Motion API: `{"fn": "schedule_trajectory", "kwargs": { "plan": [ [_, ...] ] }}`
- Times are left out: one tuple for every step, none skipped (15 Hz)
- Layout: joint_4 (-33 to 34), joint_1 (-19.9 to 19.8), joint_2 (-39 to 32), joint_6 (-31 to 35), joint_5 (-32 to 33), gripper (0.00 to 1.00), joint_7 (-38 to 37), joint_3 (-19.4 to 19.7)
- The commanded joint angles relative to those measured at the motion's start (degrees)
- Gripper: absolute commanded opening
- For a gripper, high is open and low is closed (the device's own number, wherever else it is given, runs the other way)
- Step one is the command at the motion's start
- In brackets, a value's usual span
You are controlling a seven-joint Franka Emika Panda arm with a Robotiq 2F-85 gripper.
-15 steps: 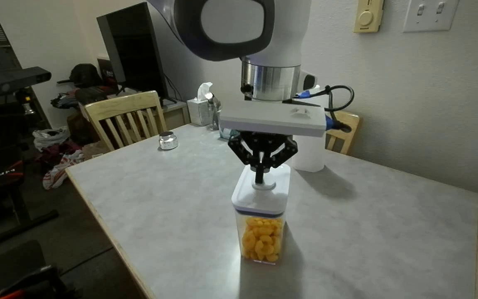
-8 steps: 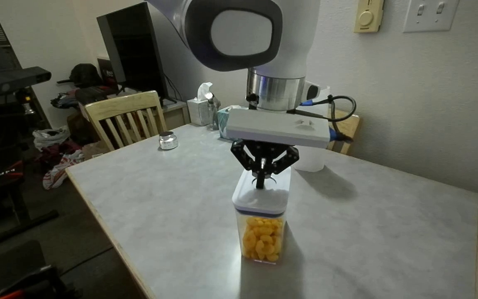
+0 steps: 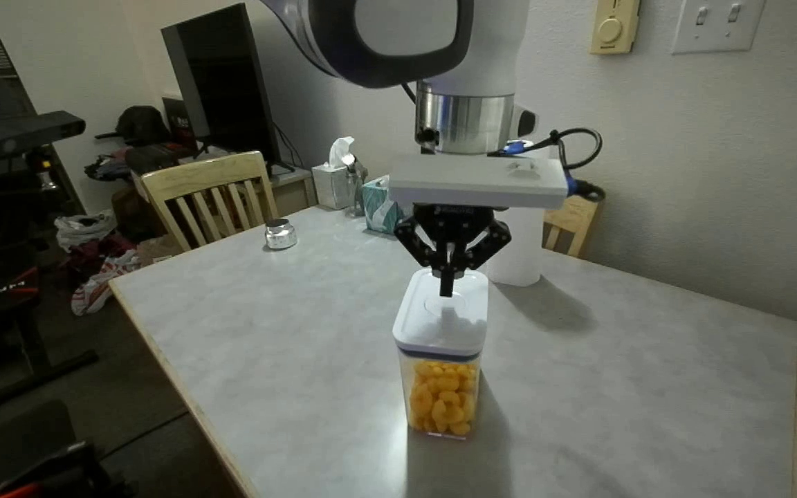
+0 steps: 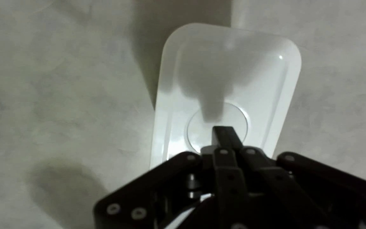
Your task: Place the lid on the container then push the button
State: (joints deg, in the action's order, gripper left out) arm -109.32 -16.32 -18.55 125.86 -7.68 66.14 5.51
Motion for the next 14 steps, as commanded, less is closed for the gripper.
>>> {"fn": "schedule_trajectory", "kwargs": {
  "plan": [
    [0.25,-0.03,2.36,-0.52,1.33,0.00,1.38,0.07],
    [0.37,-0.10,2.66,-0.55,1.10,0.26,1.62,0.04],
    [0.35,-0.10,2.95,-0.52,0.92,0.28,1.72,0.06],
    [0.40,-0.17,3.07,-0.51,0.54,0.32,2.10,0.01],
    [0.41,-0.18,3.12,-0.46,0.32,0.40,2.15,0.03],
    [0.37,-0.25,3.16,-0.45,0.02,0.47,2.49,0.00],
    [0.31,-0.34,3.16,-0.42,-0.35,0.55,2.80,-0.07],
    [0.23,-0.41,3.15,-0.35,-0.63,0.60,3.13,-0.13],
    [0.11,-0.43,3.19,-0.29,-0.82,0.69,3.39,-0.16],
    [-0.03,-0.46,3.26,-0.21,-1.05,0.75,3.70,-0.20],
    [-0.26,-0.51,3.38,-0.10,-1.35,0.83,4.15,-0.26],
    [-0.58,-0.56,3.50,0.11,-1.78,0.89,4.73,-0.32],
    [-0.83,-0.59,3.56,0.18,-2.19,0.97,5.24,-0.35],
    [-1.03,-0.57,3.56,0.15,-2.47,1.00,5.67,-0.31]
  ]
}}
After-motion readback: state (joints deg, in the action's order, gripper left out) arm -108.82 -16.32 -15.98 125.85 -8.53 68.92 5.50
